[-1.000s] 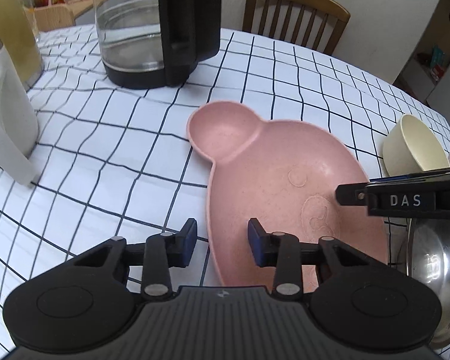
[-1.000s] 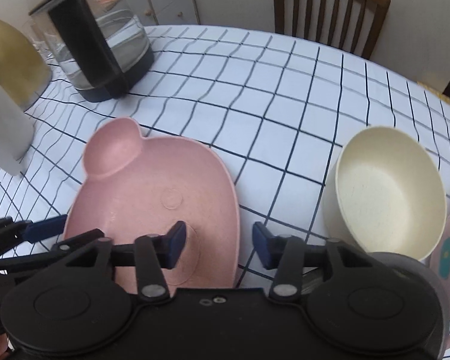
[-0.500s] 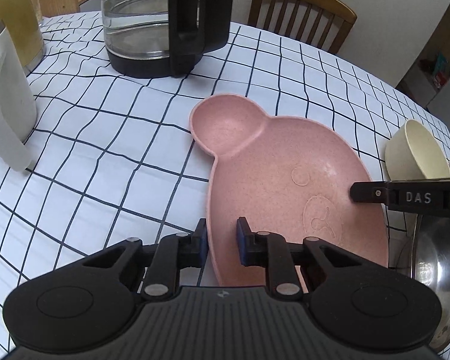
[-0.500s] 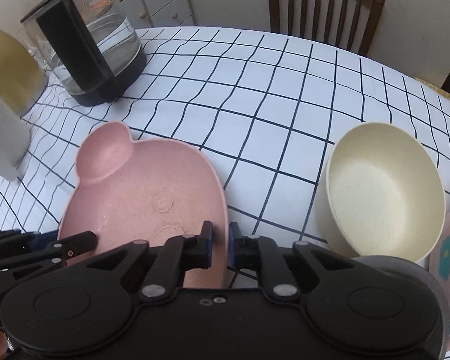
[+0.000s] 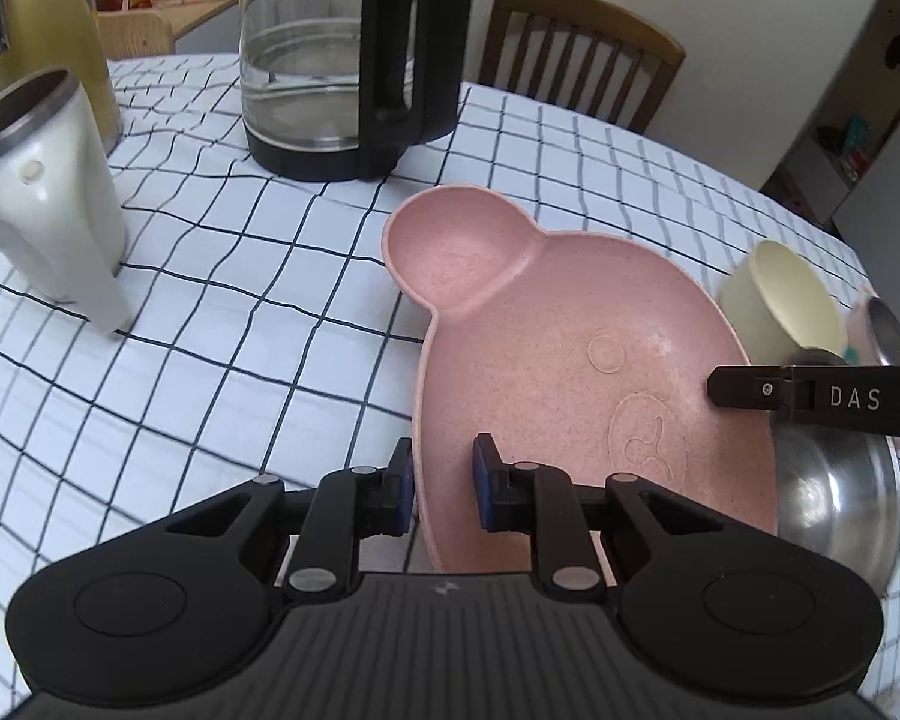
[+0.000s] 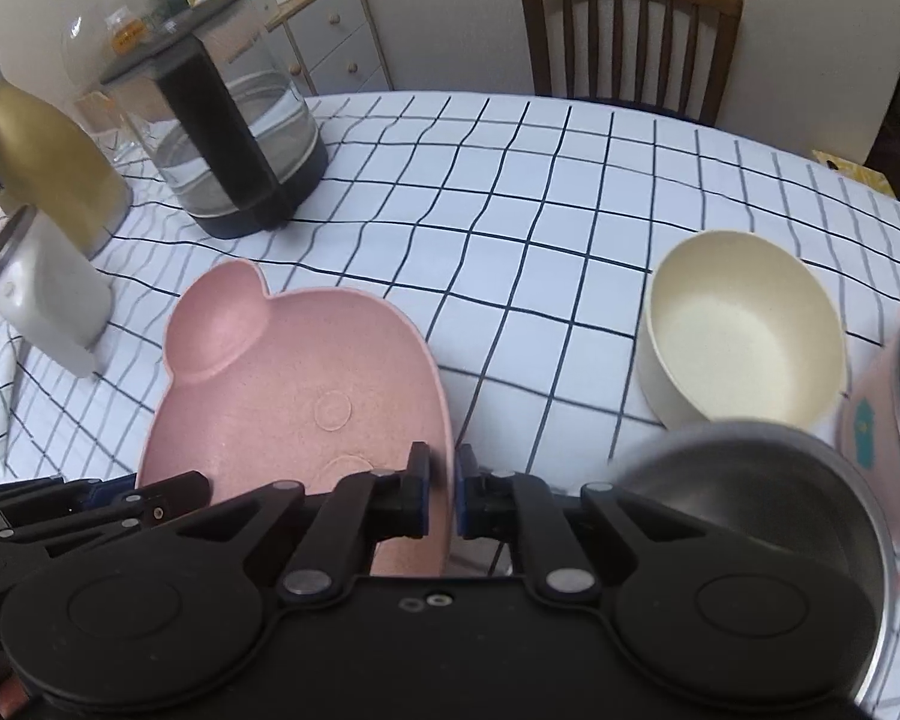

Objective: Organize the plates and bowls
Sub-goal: 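Close the right gripper on the pink bear plate rim while the left gripper holds it, then lift and carry the pink bear plate with both grippers, tilting it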

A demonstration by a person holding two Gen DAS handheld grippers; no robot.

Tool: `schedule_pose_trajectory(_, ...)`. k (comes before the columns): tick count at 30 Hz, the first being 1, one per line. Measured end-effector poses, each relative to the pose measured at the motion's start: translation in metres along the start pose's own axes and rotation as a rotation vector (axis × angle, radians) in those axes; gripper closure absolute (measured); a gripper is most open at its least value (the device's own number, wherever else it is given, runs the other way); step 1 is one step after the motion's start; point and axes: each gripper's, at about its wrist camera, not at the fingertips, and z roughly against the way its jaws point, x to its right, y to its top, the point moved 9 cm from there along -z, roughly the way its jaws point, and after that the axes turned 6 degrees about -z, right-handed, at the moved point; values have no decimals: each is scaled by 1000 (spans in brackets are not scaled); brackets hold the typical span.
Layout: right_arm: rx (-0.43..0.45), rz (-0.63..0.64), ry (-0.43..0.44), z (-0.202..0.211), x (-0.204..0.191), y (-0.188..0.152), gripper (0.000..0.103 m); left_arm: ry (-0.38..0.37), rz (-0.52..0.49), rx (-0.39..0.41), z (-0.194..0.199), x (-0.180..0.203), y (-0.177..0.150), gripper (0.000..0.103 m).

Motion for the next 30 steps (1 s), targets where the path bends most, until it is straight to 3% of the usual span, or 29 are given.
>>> schedule_pose_trajectory(9, 65, -80, -17, 78, 3, -37, 95, -68, -108, 28, 70, 35, -23, 85)
schedule_pose_trajectory(17, 141, -193, -67, 150, 27, -85, 95, -179, -239, 31, 117, 88, -55, 85)
schedule_pose_trajectory(30, 232, -446, -209, 231, 106, -179, 95, -338, -496, 9, 144, 207, -113, 85)
